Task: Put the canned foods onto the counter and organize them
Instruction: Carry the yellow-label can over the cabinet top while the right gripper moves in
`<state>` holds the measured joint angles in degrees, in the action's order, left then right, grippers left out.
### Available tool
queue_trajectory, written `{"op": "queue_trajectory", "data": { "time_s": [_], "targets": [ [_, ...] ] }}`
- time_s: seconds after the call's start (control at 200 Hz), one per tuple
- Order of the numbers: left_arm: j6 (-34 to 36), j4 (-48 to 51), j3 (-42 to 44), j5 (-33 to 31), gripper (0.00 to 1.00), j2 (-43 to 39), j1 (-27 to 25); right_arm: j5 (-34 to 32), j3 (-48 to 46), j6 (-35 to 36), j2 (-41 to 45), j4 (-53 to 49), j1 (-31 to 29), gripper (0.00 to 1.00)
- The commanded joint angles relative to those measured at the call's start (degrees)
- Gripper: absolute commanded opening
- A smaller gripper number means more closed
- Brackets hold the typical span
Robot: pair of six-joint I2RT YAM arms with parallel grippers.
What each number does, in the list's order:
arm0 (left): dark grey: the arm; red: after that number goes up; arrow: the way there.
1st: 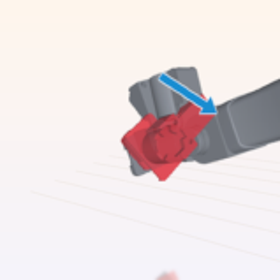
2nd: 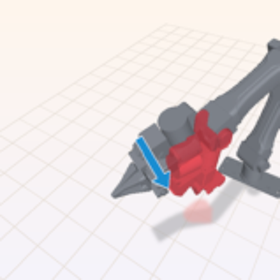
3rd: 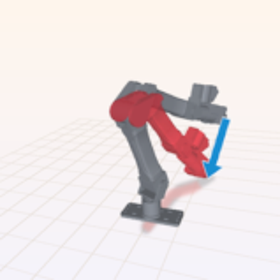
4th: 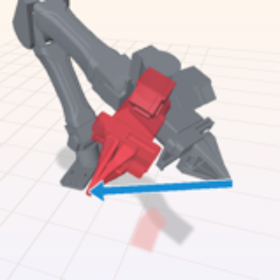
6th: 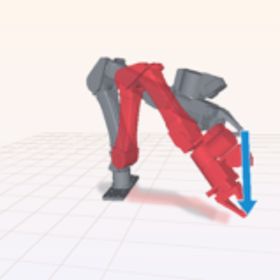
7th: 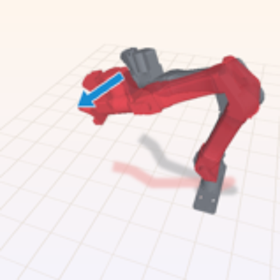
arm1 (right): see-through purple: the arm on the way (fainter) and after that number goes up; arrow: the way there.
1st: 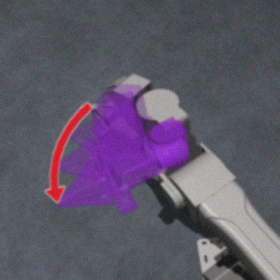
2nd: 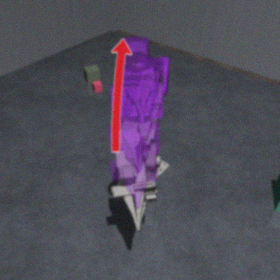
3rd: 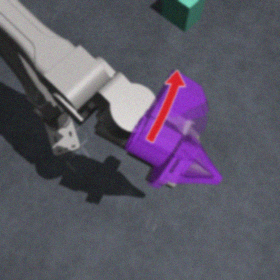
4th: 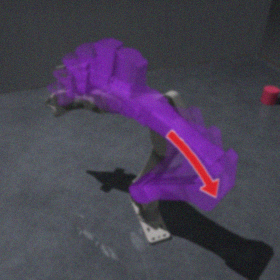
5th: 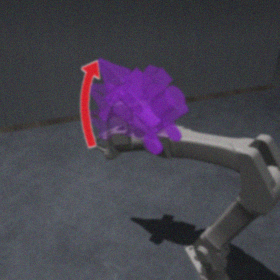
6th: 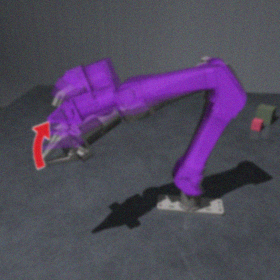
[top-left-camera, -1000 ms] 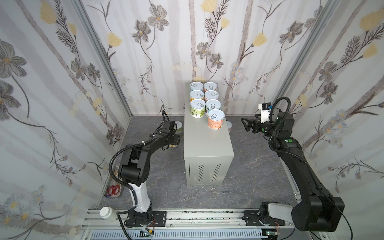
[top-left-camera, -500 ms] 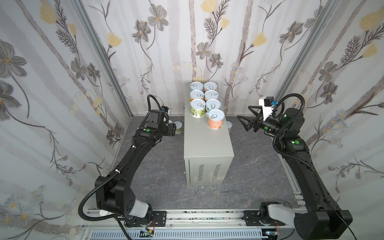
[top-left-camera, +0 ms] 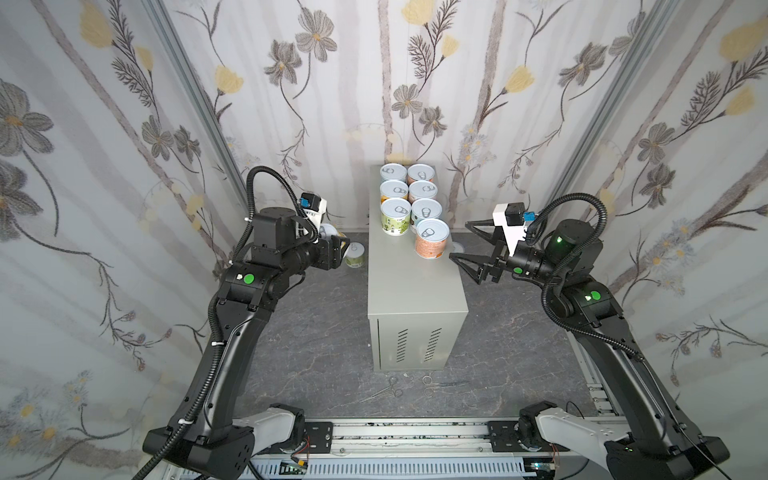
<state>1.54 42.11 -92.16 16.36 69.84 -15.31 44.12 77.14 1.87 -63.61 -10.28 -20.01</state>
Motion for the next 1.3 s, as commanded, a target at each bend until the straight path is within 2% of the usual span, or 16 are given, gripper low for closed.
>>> {"op": "queue_trajectory", "data": {
  "time_s": [0.0,0.125,0.325,0.619,0.774,1.024,1.294],
  "targets": [
    [1.36,3.48,-3.05,4.34,0.62,-0.50,-0.61,-3.54,0.71,2.48,0.74,-2.31,-2.45,1.00],
    [2.13,8.14,-6.28,4.22,0.62,-0.08,-2.91,-6.44,1.30,3.77,1.12,-4.31,-5.37,1.00],
    [3.23,12.03,-11.49,0.10,0.63,1.96,-7.38,-9.99,2.02,5.47,0.71,-6.49,-8.39,1.00],
    [5.27,20.25,-24.90,-7.44,0.65,14.03,-16.13,-12.50,2.93,6.48,-0.63,-7.90,-10.93,1.00],
    [6.02,21.58,-27.83,-9.86,0.66,17.43,-19.76,-13.74,2.84,6.99,-0.63,-8.47,-11.20,1.00],
    [6.85,22.49,-30.48,-11.40,0.67,22.27,-22.92,-14.67,1.79,7.65,-0.82,-8.40,-11.32,1.00],
    [7.35,22.23,-31.41,-11.92,0.68,24.38,-23.49,-15.20,0.56,7.99,-0.57,-7.75,-11.28,1.00]
  ]
}}
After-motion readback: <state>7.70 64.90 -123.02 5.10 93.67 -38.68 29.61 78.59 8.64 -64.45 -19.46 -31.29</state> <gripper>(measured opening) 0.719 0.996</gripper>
